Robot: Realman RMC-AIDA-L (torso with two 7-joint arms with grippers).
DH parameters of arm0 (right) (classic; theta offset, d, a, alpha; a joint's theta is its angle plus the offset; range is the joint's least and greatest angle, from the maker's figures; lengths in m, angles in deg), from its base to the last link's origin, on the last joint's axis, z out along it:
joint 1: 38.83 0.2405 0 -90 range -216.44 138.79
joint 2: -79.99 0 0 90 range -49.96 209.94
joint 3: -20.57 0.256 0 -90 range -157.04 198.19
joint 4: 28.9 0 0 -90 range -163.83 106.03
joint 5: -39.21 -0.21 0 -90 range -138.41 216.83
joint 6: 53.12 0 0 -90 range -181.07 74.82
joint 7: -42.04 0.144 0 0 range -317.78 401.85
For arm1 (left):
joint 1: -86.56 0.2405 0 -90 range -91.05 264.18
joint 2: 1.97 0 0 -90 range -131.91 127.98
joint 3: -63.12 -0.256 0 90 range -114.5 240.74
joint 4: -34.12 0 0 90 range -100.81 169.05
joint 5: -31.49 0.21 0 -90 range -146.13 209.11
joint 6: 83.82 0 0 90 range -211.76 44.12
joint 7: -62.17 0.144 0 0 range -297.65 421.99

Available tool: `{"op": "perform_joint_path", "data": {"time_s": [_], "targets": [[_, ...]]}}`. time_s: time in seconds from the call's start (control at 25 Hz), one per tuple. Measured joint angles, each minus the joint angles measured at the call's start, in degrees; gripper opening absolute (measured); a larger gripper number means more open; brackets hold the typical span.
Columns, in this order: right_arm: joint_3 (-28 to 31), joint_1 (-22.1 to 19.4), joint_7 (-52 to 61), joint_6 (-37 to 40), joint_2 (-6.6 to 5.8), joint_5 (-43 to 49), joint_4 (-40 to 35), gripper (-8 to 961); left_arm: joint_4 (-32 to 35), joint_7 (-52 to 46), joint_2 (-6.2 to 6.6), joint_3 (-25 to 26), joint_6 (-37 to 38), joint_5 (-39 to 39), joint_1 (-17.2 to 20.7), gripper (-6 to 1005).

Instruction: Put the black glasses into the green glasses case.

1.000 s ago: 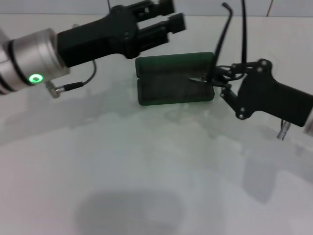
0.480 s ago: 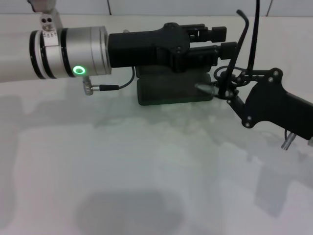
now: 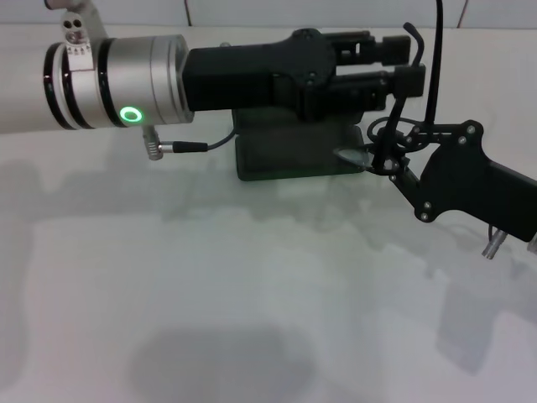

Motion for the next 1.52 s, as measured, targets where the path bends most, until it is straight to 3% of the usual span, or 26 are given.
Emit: {"op": "perform_joint_path", "data": {"time_s": [0.24,0.36,0.64,1.0,1.32,1.52], "targets": [[-0.6,0.8,-0.1,-0.1,0.07,0.0,0.6,124,-0.2,-6.0,0.47,-4.0,-1.1,3.3,-2.1,564],[-0.6,1.3,-0.1,-0.1,0.05,-0.1,0.9,124,-0.3,-9.6,0.05,-4.1,-4.0,7.4,-3.3,563],[-0.8,1.4,-0.1,0.1,0.1,-0.1,1.2,124,-0.5,-11.2,-0.03,-4.1,-5.1,8.7,-3.1,562],[-0.8,0.9,-1.5,1.1,-0.01,-0.1,1.4,125,-0.5,-13.5,0.72,-3.4,-4.6,8.1,-3.0,561],[-1.6,-0.5,-1.1,11.0,-0.33,3.1,1.5,126,-0.4,-12.0,2.04,-0.8,-9.4,8.6,-1.5,560],[-4.0,0.3,3.8,17.0,-0.39,7.2,1.1,126,-0.5,-7.7,1.02,-1.0,-16.8,10.9,-1.2,560]]}}
